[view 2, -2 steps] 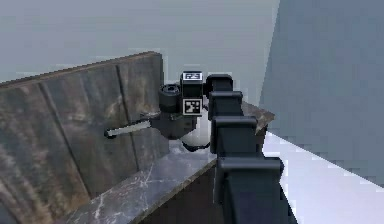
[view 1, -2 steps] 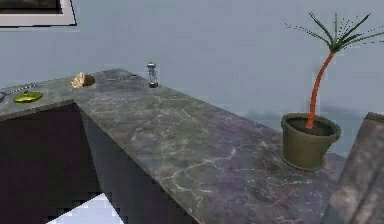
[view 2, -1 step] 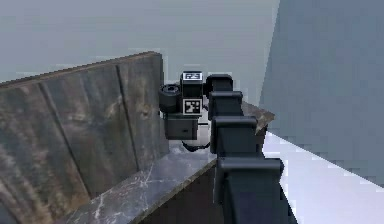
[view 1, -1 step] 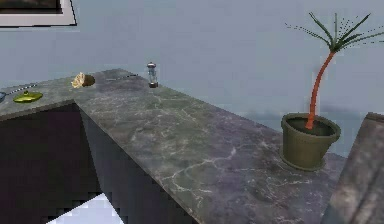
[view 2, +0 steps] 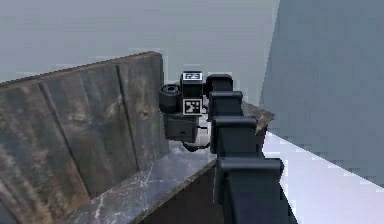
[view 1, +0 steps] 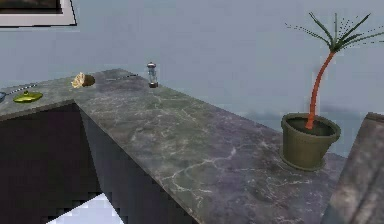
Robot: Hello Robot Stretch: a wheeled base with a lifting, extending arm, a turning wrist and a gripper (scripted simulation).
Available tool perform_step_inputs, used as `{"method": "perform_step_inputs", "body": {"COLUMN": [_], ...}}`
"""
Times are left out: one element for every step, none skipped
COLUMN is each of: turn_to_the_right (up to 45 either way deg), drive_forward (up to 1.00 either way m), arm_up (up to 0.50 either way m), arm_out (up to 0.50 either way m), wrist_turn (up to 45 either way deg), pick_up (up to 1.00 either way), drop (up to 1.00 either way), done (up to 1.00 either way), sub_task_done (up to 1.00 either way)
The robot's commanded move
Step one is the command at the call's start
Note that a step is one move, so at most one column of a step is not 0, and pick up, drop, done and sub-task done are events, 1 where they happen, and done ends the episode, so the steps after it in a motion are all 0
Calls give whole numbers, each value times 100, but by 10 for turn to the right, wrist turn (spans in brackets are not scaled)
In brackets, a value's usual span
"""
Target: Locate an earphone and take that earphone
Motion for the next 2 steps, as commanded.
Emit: {"method": "perform_step_inputs", "body": {"turn_to_the_right": [0,0], "drive_forward": [0,0], "arm_up": [0,0], "arm_out": [0,0], "wrist_turn": [0,0], "pick_up": [100,0], "drop": [0,0], "done": [0,100], "sub_task_done": [0,0]}}
